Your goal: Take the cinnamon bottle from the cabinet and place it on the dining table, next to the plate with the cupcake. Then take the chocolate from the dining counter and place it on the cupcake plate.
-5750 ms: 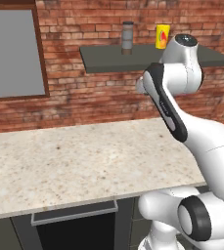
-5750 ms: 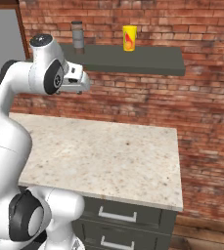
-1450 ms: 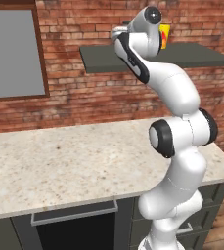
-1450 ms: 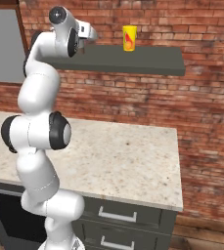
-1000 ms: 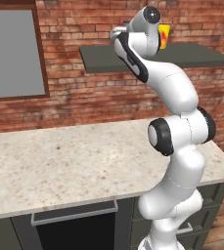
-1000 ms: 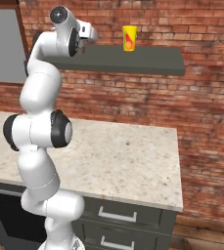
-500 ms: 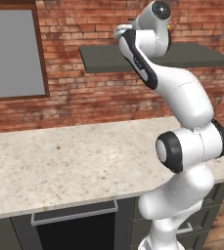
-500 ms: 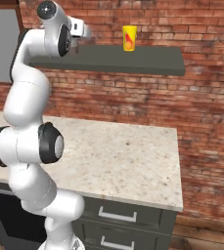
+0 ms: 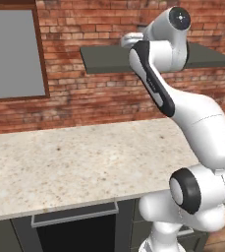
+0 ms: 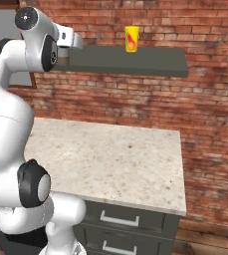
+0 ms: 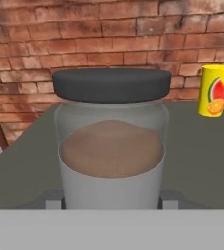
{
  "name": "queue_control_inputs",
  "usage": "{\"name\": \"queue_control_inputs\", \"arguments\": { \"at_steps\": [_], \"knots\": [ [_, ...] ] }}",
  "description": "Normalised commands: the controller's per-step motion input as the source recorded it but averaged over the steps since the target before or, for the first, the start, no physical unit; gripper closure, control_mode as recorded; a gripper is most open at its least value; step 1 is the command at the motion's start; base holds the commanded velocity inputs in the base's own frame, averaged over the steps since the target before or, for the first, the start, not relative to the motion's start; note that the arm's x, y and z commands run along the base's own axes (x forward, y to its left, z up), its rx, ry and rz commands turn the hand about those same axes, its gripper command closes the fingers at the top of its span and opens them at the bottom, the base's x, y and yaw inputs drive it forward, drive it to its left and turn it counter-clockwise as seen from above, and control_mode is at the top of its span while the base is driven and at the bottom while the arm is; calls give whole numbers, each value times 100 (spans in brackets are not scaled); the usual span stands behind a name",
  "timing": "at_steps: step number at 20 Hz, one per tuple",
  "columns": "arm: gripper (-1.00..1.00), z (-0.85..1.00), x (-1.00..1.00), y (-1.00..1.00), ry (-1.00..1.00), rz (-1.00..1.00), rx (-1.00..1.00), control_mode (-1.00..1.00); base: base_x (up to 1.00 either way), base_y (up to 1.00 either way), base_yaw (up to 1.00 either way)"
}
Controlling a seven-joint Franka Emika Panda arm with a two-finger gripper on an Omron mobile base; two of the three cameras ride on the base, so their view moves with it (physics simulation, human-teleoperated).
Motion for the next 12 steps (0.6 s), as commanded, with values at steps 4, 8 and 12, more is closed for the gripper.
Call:
{"name": "queue_control_inputs", "arguments": {
  "at_steps": [4,8,12],
  "knots": [
    [100,0,-100,0,0,0,0,-100,0,0,0],
    [100,0,-51,0,1,0,0,-100,0,0,0],
    [100,0,0,0,0,0,0,100,-27,0,0]
  ]
}}
